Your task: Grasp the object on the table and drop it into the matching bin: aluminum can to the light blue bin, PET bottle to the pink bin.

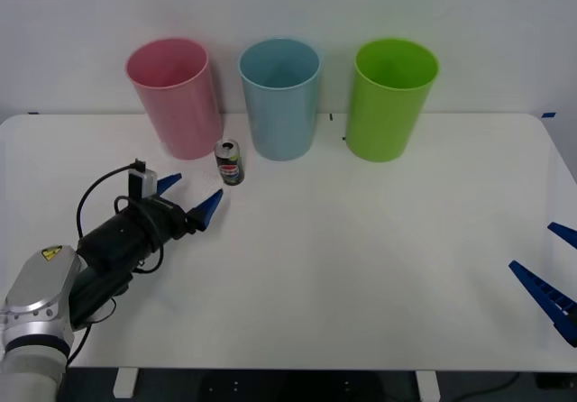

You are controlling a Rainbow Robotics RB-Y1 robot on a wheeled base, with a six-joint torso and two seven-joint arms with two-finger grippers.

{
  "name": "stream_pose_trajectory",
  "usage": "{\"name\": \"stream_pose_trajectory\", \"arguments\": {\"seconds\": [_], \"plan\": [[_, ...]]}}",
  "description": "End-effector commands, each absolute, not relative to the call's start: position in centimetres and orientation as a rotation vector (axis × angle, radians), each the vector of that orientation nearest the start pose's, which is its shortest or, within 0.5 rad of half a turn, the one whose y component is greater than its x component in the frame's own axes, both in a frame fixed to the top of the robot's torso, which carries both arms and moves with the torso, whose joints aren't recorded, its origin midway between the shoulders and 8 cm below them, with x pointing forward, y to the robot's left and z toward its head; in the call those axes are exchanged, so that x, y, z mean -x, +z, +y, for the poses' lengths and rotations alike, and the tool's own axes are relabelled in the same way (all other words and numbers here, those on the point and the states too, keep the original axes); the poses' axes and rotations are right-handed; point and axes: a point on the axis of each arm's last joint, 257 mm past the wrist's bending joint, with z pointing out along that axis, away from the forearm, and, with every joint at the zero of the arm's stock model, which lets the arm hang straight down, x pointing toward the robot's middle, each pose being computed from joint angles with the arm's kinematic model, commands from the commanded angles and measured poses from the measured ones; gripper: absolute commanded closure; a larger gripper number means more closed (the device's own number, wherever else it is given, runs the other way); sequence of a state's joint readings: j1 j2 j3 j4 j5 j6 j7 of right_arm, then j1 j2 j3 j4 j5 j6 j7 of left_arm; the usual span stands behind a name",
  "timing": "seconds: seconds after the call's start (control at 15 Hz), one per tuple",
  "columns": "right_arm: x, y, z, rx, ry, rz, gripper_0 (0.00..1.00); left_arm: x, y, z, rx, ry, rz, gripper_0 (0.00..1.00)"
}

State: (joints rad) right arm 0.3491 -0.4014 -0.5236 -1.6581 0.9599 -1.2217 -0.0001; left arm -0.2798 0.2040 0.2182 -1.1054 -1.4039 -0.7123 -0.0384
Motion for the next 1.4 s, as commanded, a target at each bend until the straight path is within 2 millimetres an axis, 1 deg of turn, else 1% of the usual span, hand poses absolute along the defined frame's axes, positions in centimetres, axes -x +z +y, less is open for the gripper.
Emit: {"name": "stream_pose_trajectory", "arguments": {"seconds": [0.07,0.27,0.4,0.53,0.73,0.87,1.07,1.4], "plan": [[-34.2,-16.9,-33.0,0.465,0.567,1.441,0.0,-58.0,-27.2,19.0,-0.382,-0.44,1.67,0.0],[-34.2,-16.9,-33.0,0.465,0.567,1.441,0.0,-59.3,-27.3,17.4,-0.375,-0.432,1.682,0.0],[-34.2,-16.9,-33.0,0.465,0.567,1.441,0.0,-60.0,-27.7,16.7,-0.367,-0.432,1.697,0.0],[-34.2,-16.9,-33.0,0.465,0.567,1.441,0.0,-60.8,-27.8,16.5,-0.365,-0.421,1.709,0.0],[-34.2,-16.9,-33.0,0.465,0.567,1.441,0.0,-62.0,-27.8,17.5,-0.325,-0.353,1.723,0.0],[-34.2,-16.9,-33.0,0.465,0.567,1.441,0.0,-62.7,-27.7,16.5,-0.318,-0.34,1.728,0.0],[-34.2,-16.9,-33.0,0.465,0.567,1.441,0.0,-63.7,-28.3,15.5,-0.325,-0.343,1.759,0.0],[-34.2,-16.9,-33.0,0.465,0.567,1.441,0.0,-64.8,-27.5,14.1,-0.32,-0.322,1.757,0.0]]}}
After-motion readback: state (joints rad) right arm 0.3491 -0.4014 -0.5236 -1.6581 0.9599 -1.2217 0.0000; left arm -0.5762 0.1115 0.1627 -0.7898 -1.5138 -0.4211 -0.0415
